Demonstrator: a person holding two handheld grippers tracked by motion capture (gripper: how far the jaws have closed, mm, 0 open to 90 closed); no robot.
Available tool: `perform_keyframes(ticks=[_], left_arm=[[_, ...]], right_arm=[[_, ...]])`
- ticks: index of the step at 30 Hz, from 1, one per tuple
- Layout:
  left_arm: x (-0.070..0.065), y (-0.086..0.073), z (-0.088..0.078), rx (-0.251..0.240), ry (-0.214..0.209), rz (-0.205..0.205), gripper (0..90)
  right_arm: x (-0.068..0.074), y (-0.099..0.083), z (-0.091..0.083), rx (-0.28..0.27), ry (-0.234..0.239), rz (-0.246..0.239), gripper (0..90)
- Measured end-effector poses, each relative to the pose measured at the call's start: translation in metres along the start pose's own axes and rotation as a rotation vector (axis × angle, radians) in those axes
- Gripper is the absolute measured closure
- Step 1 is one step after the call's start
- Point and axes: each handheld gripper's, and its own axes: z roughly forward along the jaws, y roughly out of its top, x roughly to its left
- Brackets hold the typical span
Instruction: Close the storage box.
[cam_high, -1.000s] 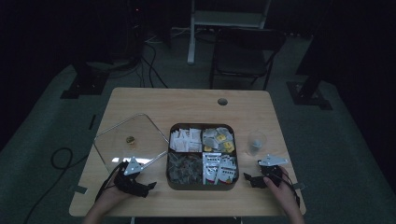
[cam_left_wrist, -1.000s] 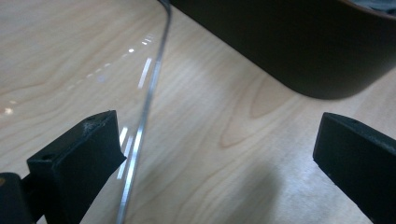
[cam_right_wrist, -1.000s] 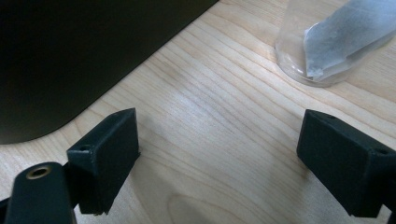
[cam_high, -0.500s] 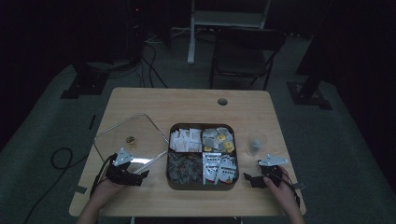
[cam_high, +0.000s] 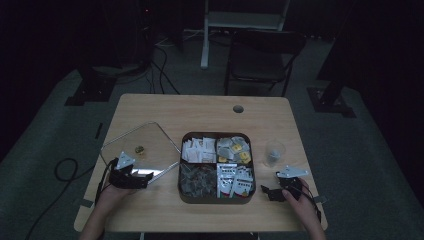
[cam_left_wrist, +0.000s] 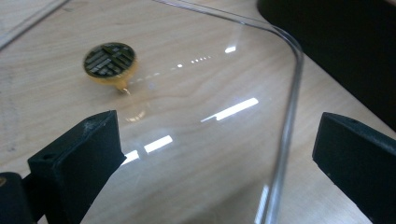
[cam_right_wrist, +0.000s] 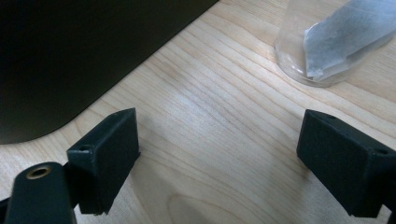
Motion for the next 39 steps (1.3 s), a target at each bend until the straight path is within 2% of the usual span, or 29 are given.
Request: perform_keyframes(ticks=[5, 11, 13, 14, 19, 20, 23, 24, 25, 26, 29, 30, 34, 36, 37, 39], left_arm=[[0.006, 0.004, 0.008, -0.010, 0.015, -0.023, 2.0], [0.011, 0.006, 0.014, -0.014, 0.025, -0.032, 2.0], [0.017, 0.010, 0.019, -0.016, 0.040, -0.050, 2.4], [0.018, 0.011, 0.020, -0.017, 0.041, -0.055, 5.5], [0.022, 0.017, 0.025, -0.022, 0.061, -0.077, 5.6], [0.025, 0.020, 0.027, -0.023, 0.075, -0.091, 5.6], [0.026, 0.021, 0.028, -0.024, 0.082, -0.094, 6.0], [0.031, 0.023, 0.032, -0.023, 0.095, -0.114, 8.0], [0.033, 0.023, 0.033, -0.021, 0.103, -0.116, 9.5], [0.034, 0.024, 0.034, -0.022, 0.111, -0.117, 15.8], [0.035, 0.024, 0.035, -0.017, 0.120, -0.122, 16.2], [0.037, 0.025, 0.038, -0.011, 0.136, -0.137, 21.8], [0.036, 0.028, 0.043, 0.020, 0.145, -0.137, 26.4], [0.036, 0.028, 0.044, 0.023, 0.153, -0.139, 32.2], [0.035, 0.028, 0.045, 0.030, 0.169, -0.140, 32.2], [0.035, 0.027, 0.048, 0.035, 0.172, -0.148, 40.5]], right_arm=[[0.000, 0.000, 0.000, -0.001, 0.000, -0.001, 12.4], [0.000, 0.000, 0.000, -0.001, 0.000, -0.001, 12.4], [0.000, 0.000, 0.000, 0.000, 0.000, 0.000, 12.4], [0.000, 0.000, 0.000, 0.001, 0.000, 0.000, 12.4], [0.000, 0.000, 0.000, 0.000, 0.000, -0.001, 12.4], [0.000, 0.000, 0.000, 0.000, 0.001, -0.001, 12.4], [0.000, 0.000, 0.000, 0.000, 0.000, -0.001, 12.4], [0.000, 0.000, 0.000, 0.000, 0.000, -0.001, 12.4], [0.000, 0.000, 0.000, 0.000, 0.001, -0.001, 12.4], [0.000, 0.000, 0.000, 0.000, 0.000, -0.001, 12.4], [0.000, 0.000, 0.000, 0.000, 0.001, -0.001, 12.4], [0.000, 0.000, 0.000, 0.000, 0.001, -0.001, 12.4], [0.000, 0.000, 0.000, 0.000, 0.001, -0.001, 12.4], [0.000, 0.000, 0.000, 0.000, 0.001, 0.000, 12.4], [0.000, 0.000, 0.000, 0.000, 0.001, 0.000, 12.4], [0.000, 0.000, 0.000, 0.000, 0.001, 0.000, 12.4]])
